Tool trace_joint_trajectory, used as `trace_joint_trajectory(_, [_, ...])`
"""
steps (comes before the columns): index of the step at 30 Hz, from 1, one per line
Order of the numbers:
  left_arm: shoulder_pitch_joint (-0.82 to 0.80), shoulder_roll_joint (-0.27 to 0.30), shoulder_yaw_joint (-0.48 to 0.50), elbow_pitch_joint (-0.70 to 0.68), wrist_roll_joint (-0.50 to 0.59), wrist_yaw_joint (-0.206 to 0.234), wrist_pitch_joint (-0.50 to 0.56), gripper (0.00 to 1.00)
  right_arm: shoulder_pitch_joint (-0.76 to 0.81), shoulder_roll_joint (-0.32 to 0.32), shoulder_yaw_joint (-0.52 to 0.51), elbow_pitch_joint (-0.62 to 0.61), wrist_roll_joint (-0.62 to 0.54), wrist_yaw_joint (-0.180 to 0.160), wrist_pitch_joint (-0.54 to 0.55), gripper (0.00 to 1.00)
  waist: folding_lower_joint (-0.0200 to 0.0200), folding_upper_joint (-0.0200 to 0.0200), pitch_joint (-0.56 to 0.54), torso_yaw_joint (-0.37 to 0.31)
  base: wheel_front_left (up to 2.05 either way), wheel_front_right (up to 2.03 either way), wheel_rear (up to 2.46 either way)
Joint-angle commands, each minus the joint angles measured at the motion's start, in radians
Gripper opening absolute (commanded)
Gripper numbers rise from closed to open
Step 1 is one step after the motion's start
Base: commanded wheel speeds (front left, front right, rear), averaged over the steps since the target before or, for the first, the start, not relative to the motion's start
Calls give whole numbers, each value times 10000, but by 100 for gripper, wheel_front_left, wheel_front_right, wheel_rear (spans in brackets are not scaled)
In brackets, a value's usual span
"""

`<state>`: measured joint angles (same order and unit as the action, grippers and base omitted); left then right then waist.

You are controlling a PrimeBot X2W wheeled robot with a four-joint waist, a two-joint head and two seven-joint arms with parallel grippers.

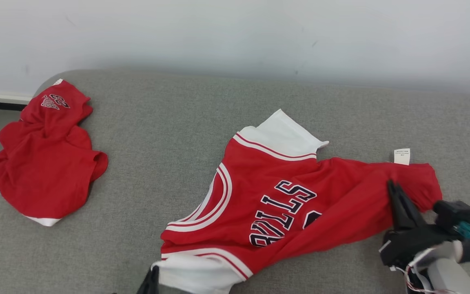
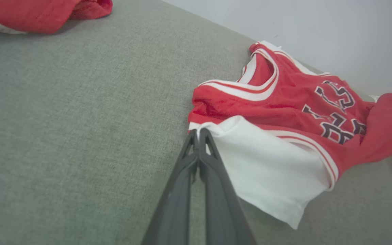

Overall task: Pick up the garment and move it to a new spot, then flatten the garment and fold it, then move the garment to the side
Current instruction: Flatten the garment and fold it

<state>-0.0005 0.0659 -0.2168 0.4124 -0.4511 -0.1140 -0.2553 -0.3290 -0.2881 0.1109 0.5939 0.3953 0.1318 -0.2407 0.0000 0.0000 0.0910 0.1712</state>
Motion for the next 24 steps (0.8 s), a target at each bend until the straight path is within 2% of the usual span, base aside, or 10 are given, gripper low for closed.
trace_joint_trajectory(1, [208,-21,124,-400,-113,25,-76,0,412,-3,-248,-381,220,-24,-87,0,0,0,-54,-47,0,0,0])
trace_joint_trajectory(7, [383,218,591,-2540,99,155,-96,0,1359,109,-871,-2499,104,-24,508,0,0,0,-13,-461,0,0,0])
trace_joint_trajectory(10, [-602,616,579,-3514,332,112,217,0,855,212,-1019,-3557,-51,-24,1200,0,0,0,243,-758,0,0,0])
trace_joint_trajectory(14, [-2849,1404,450,-3950,456,-16,1123,0,-720,131,-931,-4007,-21,-24,1925,0,0,0,831,-1080,0,0,0])
trace_joint_trajectory(15, [-2849,1404,450,-3950,456,-16,1123,0,-720,131,-931,-4007,-21,-24,1925,0,0,0,831,-1080,0,0,0])
trace_joint_trajectory(16, [-3634,1583,418,-3981,411,-68,1375,0,-1264,71,-912,-3960,-44,-24,2097,0,0,0,1049,-1147,0,0,0])
trace_joint_trajectory(20, [-6796,2316,393,-3458,-247,-154,2511,0,-3831,107,-725,-3454,20,-24,2784,0,0,0,2142,-1422,0,0,0])
trace_joint_trajectory(24, [-10197,2833,496,-2496,-837,-157,3066,0,-6810,122,-754,-2391,82,-24,3326,0,0,0,3292,-1673,0,0,0])
